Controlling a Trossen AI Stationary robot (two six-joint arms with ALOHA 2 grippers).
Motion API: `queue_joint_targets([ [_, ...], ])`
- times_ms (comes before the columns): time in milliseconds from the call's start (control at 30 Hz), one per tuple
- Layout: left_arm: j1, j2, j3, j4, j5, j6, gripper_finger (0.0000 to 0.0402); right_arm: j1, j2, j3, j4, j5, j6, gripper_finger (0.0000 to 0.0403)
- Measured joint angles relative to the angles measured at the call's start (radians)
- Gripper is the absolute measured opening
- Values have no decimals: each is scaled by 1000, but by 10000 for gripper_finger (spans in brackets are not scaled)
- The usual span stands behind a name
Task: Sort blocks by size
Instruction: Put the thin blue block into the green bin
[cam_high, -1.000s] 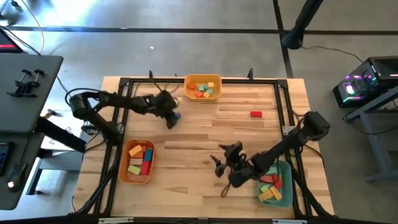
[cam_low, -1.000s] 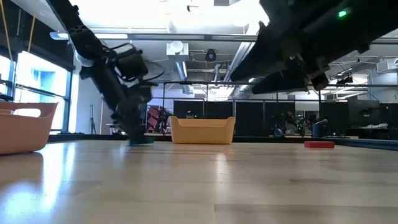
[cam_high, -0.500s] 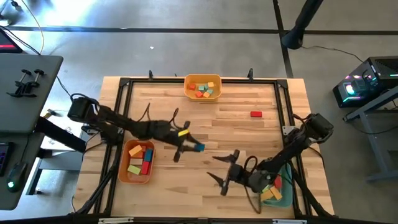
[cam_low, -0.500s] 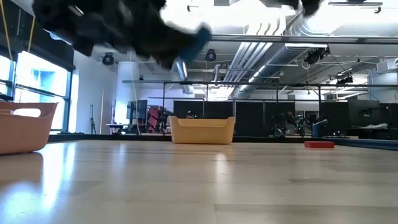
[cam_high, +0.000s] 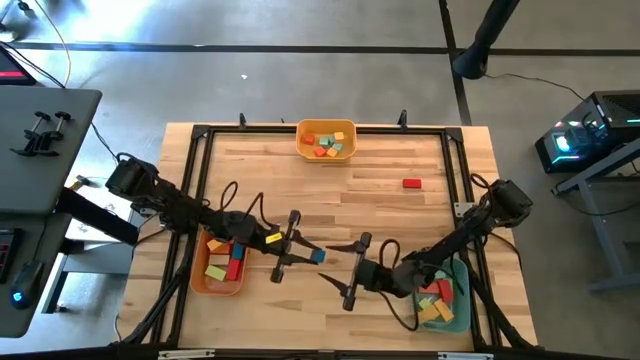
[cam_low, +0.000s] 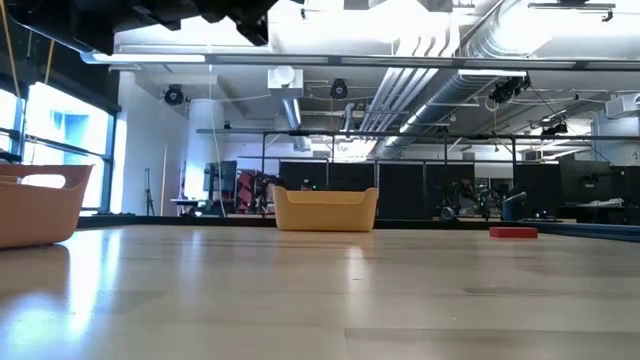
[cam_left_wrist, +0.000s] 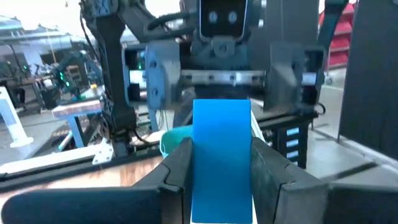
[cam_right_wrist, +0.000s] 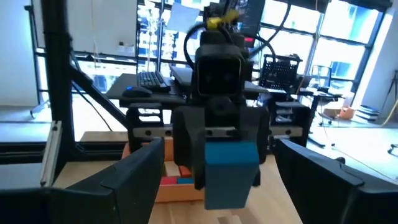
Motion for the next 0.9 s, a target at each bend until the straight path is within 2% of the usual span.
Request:
queue_joint_targets([
  [133,-4,0,0,43,-3,0,82,-27,0,4,-12,-10,21,302],
  [367,-5,0,0,50,-3,6,82,-65,0,4,-12,-118,62,292],
  [500,-5,0,0,50,-2,6,82,-66,0,4,-12,-131,60,251],
  [700,-5,0,0,43,-2,-4,82,-66,1,4,-11,-132,57,157],
  [767,-5,0,0,40,-5,-4,97,-66,1,4,-12,-126,54,130],
  [900,-1,-1,1,16,-27,2,162,-60,-6,4,-38,-101,61,128],
])
